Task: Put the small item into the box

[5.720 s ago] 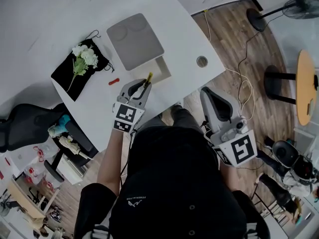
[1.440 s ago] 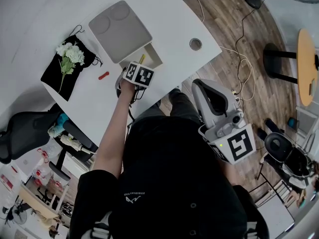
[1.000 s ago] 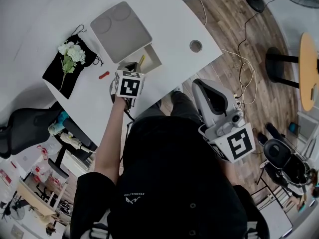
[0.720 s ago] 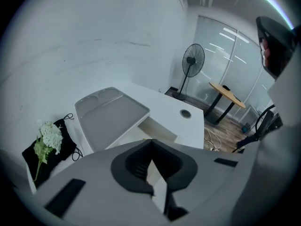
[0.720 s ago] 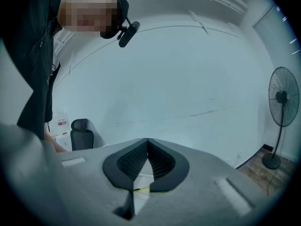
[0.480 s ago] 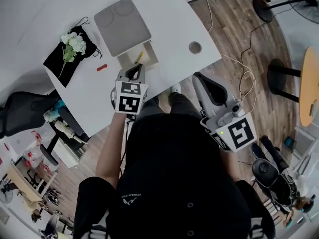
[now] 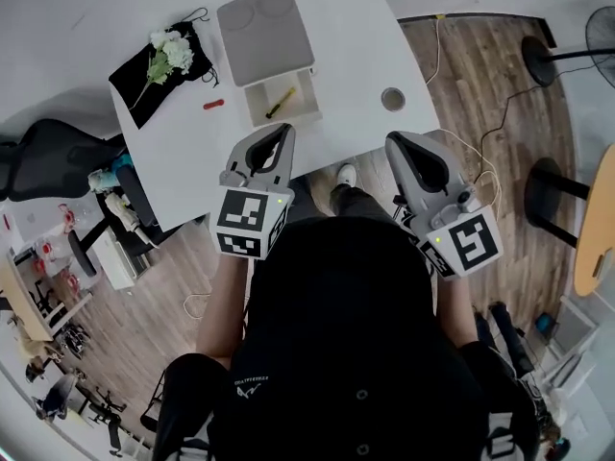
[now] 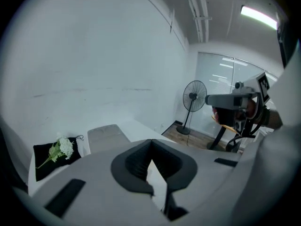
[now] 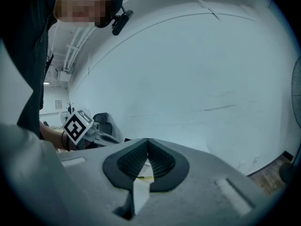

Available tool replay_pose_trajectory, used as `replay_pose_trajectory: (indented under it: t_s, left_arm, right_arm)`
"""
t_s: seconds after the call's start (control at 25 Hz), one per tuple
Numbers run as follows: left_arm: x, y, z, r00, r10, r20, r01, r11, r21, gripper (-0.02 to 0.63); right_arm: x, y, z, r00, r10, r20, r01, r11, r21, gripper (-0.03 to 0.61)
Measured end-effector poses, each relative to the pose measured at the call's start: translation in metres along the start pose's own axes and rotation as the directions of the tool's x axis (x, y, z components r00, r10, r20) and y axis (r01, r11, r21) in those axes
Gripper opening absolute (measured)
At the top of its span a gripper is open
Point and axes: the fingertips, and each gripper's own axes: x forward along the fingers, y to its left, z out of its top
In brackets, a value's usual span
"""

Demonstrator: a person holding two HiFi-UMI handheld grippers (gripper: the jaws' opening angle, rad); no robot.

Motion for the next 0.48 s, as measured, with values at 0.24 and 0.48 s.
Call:
replay_pose_trajectory:
  t_s: [0.24,0.48]
  left_arm:
    - [-0.045,-0.022,0.037,0.975,0.05,0.217,-0.04,0.998,-0.048,0.005]
    - [-0.07,-0.063,0.055,0.929,0.062,0.364,-0.062,0.998,-0.013,0.005]
  right_arm:
    - [-0.006,0.01,-0.003,0.996,0.09,-0.007,-0.09,0.995,-0.041,0.002]
    - [-0.021,0.017,-0.004,0.987,0.158,0.01,-0.157,0.986,-0.055,0.002]
